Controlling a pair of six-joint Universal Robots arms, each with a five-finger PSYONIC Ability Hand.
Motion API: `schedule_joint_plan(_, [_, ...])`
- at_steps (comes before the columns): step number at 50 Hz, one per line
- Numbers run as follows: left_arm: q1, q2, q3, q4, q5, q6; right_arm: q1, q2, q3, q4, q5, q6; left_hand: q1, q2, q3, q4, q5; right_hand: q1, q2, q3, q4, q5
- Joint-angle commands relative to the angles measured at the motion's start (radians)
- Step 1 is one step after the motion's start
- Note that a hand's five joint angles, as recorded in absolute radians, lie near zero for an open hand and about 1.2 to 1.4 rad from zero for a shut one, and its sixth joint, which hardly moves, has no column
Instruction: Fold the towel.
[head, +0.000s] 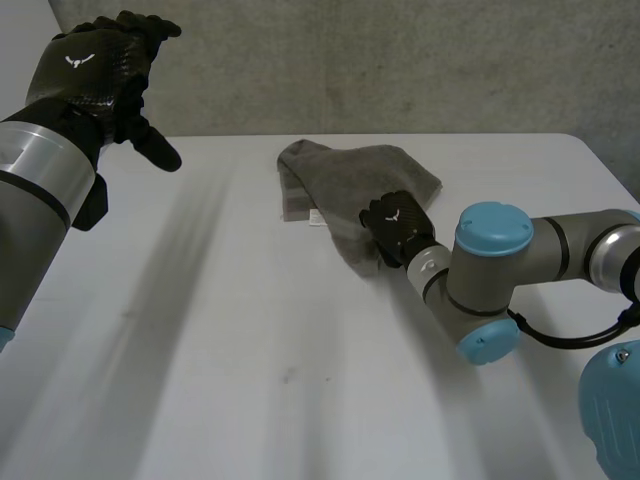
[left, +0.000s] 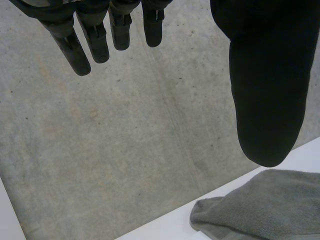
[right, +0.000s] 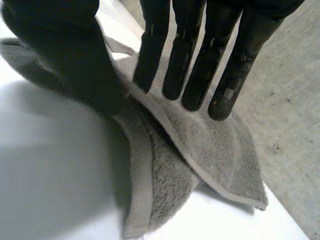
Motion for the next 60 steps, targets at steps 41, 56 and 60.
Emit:
schedule_joint_plan(41, [-0.123, -0.496, 0.029, 0.041, -0.005, -0.262, 0.013, -0.842, 0.163, 0.149, 0.041, 0.295, 0.095, 0.099, 0.080, 0.096, 0.063, 0.549, 0.398, 0.407, 0.405, 0.438])
schedule_joint_plan(56, [-0.213, -0.485, -0.039, 0.042, -0.010, -0.359, 0.064, -0.856, 0.214, 0.205, 0.081, 0.297, 0.075, 0.078, 0.059, 0.076, 0.043, 0.549, 0.398, 0.407, 0.405, 0.438])
schedule_joint_plan(60, [-0.213, -0.504, -0.036, 0.100, -0.011, -0.357, 0.067, -0.900, 0.237, 0.223, 0.079, 0.297, 0.072, 0.075, 0.056, 0.073, 0.040, 0.549, 0.398, 0.407, 0.405, 0.438])
